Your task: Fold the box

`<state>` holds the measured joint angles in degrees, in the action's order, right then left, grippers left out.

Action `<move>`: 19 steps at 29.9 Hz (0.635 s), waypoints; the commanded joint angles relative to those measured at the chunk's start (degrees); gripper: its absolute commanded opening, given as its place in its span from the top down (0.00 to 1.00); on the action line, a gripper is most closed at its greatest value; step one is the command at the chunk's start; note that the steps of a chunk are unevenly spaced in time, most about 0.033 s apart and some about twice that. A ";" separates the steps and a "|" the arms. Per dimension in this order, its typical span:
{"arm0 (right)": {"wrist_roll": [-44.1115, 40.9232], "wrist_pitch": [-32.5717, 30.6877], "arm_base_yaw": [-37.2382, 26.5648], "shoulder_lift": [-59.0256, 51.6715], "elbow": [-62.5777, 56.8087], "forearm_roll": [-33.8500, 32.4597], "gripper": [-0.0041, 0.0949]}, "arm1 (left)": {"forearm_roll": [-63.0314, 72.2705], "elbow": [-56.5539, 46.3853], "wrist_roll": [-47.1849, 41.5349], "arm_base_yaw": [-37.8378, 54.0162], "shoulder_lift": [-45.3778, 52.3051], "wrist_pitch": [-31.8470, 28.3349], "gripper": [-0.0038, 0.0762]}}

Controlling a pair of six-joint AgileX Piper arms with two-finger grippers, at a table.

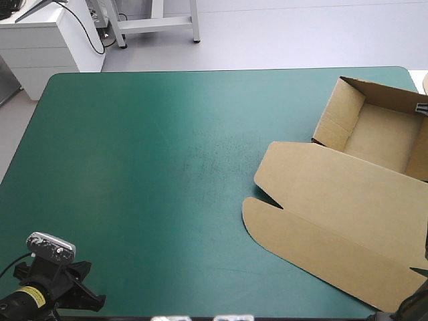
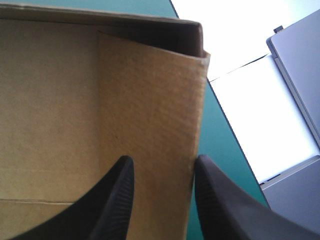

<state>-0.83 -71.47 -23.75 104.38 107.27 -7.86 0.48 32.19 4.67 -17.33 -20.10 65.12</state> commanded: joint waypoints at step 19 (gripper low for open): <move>7.11 0.10 -0.03 -21.20 -4.16 15.24 0.97 | 0.14 1.28 -0.32 -0.15 -0.49 0.03 0.96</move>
<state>4.13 -71.48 -23.75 90.23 104.76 4.07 0.48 32.19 4.67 -17.33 -19.99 68.15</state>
